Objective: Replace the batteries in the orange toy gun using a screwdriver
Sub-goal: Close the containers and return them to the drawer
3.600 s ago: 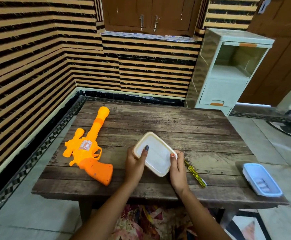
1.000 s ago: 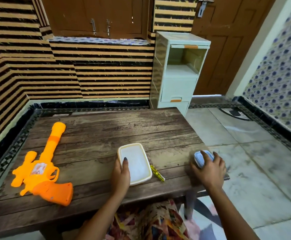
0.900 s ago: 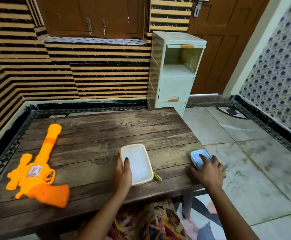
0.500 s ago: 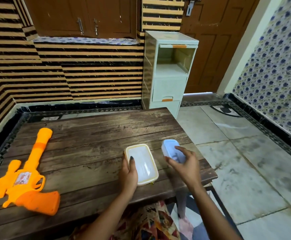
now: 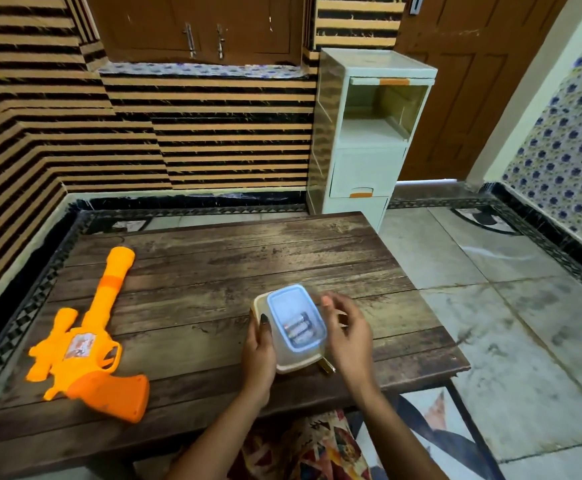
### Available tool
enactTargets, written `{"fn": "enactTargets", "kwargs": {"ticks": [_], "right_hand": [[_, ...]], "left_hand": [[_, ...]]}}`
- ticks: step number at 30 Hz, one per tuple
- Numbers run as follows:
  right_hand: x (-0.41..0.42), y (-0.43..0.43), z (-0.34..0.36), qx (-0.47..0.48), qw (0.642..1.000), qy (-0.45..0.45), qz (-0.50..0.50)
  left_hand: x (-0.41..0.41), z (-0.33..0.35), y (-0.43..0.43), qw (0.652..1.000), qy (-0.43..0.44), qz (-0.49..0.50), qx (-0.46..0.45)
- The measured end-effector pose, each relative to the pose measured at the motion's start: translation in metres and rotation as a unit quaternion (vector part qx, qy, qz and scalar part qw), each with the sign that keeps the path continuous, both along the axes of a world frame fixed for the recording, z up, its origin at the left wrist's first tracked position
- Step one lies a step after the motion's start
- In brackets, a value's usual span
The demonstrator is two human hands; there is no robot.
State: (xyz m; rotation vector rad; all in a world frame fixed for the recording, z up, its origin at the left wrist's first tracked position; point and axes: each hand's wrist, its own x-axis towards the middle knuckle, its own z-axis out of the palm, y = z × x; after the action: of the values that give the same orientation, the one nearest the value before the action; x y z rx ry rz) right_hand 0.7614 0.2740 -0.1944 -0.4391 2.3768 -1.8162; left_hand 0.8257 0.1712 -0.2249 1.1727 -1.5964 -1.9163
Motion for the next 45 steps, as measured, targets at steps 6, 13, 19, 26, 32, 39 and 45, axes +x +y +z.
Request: {"fn": "enactTargets", "kwargs": {"ticks": [6,13,19,26,32,39,45], "right_hand": [[-0.015,0.011,-0.036,0.285,0.954,-0.05,0.083],[-0.017,-0.005,-0.035,0.344,0.934,-0.009,0.098],[-0.04,-0.021,-0.014,0.246,0.966,-0.078,0.018],[-0.044,-0.013,0.071,0.136,0.978,-0.154,-0.026],[-0.042,-0.004,0.183,-0.001,0.953,-0.302,-0.022],[-0.052,0.02,0.265,-0.032,0.965,-0.259,0.013],[-0.052,0.026,0.289,0.001,0.978,-0.206,-0.017]], "left_hand": [[0.003,-0.002,-0.024,0.999,0.01,0.03,0.041],[-0.01,-0.003,-0.056,0.997,-0.004,0.06,0.043],[-0.024,0.013,-0.07,0.997,-0.024,0.058,0.046],[-0.034,0.096,-0.054,0.999,-0.043,0.007,0.024],[-0.042,0.193,-0.021,0.998,-0.047,-0.025,0.014],[-0.061,0.259,0.007,0.999,-0.022,-0.044,0.002],[-0.071,0.278,0.013,0.997,-0.011,-0.075,0.0]]}}
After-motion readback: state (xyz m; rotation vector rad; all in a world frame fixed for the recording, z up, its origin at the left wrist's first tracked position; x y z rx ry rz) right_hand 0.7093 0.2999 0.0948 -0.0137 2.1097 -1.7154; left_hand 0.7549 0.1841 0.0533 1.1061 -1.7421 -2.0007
